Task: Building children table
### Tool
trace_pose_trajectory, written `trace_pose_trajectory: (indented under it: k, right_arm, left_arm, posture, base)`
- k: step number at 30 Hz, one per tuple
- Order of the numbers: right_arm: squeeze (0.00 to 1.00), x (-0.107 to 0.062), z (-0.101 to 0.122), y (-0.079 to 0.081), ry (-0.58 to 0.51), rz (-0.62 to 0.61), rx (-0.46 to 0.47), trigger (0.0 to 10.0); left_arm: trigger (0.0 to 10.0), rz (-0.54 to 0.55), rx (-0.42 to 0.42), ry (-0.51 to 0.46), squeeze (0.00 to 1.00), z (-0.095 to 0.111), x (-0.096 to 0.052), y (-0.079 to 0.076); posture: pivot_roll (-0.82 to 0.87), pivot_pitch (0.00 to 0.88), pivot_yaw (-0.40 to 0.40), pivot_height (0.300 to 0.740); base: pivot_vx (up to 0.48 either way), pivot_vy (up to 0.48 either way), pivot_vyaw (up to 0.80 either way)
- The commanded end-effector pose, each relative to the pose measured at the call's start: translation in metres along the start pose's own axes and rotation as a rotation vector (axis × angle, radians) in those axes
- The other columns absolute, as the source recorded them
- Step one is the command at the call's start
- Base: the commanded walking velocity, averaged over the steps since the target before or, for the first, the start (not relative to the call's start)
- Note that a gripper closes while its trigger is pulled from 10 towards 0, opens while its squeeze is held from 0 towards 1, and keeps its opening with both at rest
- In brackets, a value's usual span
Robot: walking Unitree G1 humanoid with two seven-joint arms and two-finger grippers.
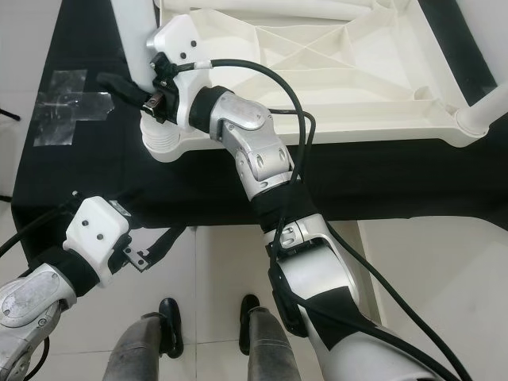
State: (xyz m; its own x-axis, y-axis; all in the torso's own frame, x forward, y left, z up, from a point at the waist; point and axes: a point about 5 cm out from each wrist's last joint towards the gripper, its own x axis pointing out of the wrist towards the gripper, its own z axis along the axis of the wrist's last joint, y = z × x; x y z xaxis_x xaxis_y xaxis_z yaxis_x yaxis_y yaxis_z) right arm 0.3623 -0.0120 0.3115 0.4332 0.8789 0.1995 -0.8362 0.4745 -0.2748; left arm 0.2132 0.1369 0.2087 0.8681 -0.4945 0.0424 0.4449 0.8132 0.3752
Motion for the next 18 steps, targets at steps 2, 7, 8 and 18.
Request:
trace_pose_trajectory:
  k: [2,7,8,18]
  right_arm:
    - [0.0,-0.009,-0.051,0.005,0.208,-0.009,0.13,10.0]
    - [0.0,-0.009,-0.056,0.005,0.229,0.01,0.128,10.0]
    - [0.0,-0.009,-0.057,0.006,0.233,0.008,0.12,10.0]
    - [0.0,-0.022,-0.07,0.013,0.194,-0.321,0.037,10.0]
  left_arm:
    - [10.0,-0.009,-0.005,0.014,0.0,-0.002,-0.003,-0.003]
    - [10.0,-0.011,-0.005,0.015,0.0,-0.002,-0.003,-0.003]
    - [10.0,-0.011,-0.004,0.015,0.0,-0.002,-0.003,-0.003]
    - [10.0,-0.012,-0.002,0.014,0.0,-0.003,-0.002,-0.003]
  posture:
    - [0.13,0.409,-0.084,0.74]
    - [0.13,0.41,-0.081,0.74]
    - [0.13,0.41,-0.081,0.74]
    - [0.13,0.399,-0.08,0.74]
  base:
    - [0.0,0.0,0.0]
    - [0.0,0.0,0.0]
    - [0.0,0.0,0.0]
    - [0.0,0.0,0.0]
